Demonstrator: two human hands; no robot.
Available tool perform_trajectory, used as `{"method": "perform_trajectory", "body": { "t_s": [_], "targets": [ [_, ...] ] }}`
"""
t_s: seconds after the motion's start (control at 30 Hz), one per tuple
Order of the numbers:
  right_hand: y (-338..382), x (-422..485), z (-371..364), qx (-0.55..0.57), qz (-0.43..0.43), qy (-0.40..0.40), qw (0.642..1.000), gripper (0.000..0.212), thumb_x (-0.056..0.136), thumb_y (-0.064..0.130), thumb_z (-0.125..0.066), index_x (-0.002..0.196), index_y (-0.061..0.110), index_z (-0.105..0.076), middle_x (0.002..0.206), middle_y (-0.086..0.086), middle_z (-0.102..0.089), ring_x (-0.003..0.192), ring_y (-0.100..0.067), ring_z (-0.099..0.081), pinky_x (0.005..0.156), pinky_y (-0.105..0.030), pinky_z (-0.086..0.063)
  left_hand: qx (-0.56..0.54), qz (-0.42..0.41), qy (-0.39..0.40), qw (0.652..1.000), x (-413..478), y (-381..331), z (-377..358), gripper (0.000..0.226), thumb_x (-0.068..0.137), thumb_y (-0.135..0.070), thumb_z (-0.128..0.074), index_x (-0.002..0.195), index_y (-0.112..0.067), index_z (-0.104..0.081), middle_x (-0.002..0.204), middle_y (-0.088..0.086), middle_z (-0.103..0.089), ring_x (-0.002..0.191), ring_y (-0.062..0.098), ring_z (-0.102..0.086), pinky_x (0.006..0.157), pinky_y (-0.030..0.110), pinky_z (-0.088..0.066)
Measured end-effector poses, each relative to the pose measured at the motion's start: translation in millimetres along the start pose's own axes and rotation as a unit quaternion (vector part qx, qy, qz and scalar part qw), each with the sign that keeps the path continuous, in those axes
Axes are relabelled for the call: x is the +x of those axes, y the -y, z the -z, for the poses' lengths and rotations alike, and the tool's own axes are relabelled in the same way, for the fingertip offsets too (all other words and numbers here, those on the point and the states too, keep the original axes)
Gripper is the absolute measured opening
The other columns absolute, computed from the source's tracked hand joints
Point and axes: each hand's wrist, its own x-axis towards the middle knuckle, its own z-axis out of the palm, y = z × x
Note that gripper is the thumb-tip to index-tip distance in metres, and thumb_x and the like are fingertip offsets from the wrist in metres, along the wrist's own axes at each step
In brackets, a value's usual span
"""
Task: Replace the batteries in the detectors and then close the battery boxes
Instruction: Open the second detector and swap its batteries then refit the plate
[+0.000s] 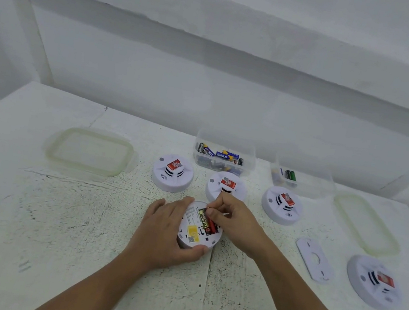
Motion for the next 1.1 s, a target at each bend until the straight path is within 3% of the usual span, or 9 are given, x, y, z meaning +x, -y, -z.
{"method": "perform_trajectory", "body": {
  "t_s": [0.23,0.47,0.67,0.93,1.1],
  "targets": [
    [-4.7,-1.7,-7.0,0.061,-0.015,-0.015,0.998,0.008,0.088,0.019,-0.065,0.087,0.021,-0.058,0.084,-0.013,-0.068,0.074,-0.015,-0.065,0.068,-0.033,-0.052,-0.005,-0.005,-0.005,1.0,-0.1,0.7,0.0,0.1,0.066,-0.08,-0.048,0.14,-0.014,-0.04,0.134,-0.006,-0.054,0.118,0.01,-0.052,0.112,0.037,-0.025],
    [-4.0,-1.9,-9.2,0.163,-0.071,-0.026,0.984,0.02,0.087,0.013,-0.066,0.102,0.016,-0.053,0.087,-0.019,-0.068,0.077,-0.025,-0.068,0.06,-0.031,-0.054,-0.002,-0.004,0.0,1.0,1.1,1.5,-0.2,0.1,0.066,-0.08,-0.049,0.141,-0.015,-0.039,0.135,-0.006,-0.053,0.119,0.01,-0.052,0.113,0.038,-0.025],
    [-3.1,0.0,-14.5,0.173,-0.081,-0.063,0.979,0.02,0.087,0.008,-0.066,0.093,0.018,-0.05,0.08,-0.016,-0.061,0.072,-0.025,-0.064,0.055,-0.029,-0.051,-0.003,0.001,0.011,1.0,1.3,0.7,0.8,0.102,0.065,-0.082,-0.047,0.143,-0.017,-0.036,0.138,-0.009,-0.05,0.12,0.007,-0.049,0.114,0.034,-0.02],
    [-5.0,-4.5,-16.9,0.067,-0.044,-0.104,0.991,0.014,0.086,0.021,-0.067,0.088,0.023,-0.053,0.082,-0.002,-0.067,0.073,-0.016,-0.066,0.062,-0.028,-0.051,-0.024,0.012,0.005,1.0,1.6,-1.0,4.0,0.1,0.063,-0.081,-0.049,0.141,-0.017,-0.04,0.132,-0.009,-0.054,0.118,0.006,-0.05,0.113,0.034,-0.022],
    [-4.0,-17.5,-18.5,-0.037,0.006,-0.122,0.992,0.008,0.09,0.029,-0.061,0.086,0.025,-0.055,0.084,0.004,-0.07,0.075,-0.007,-0.065,0.057,-0.017,-0.042,-0.052,0.027,0.011,0.998,0.6,-4.6,6.8,0.103,0.06,-0.081,-0.049,0.141,-0.018,-0.038,0.135,-0.011,-0.051,0.115,0.005,-0.048,0.114,0.031,-0.02]
  ]
}}
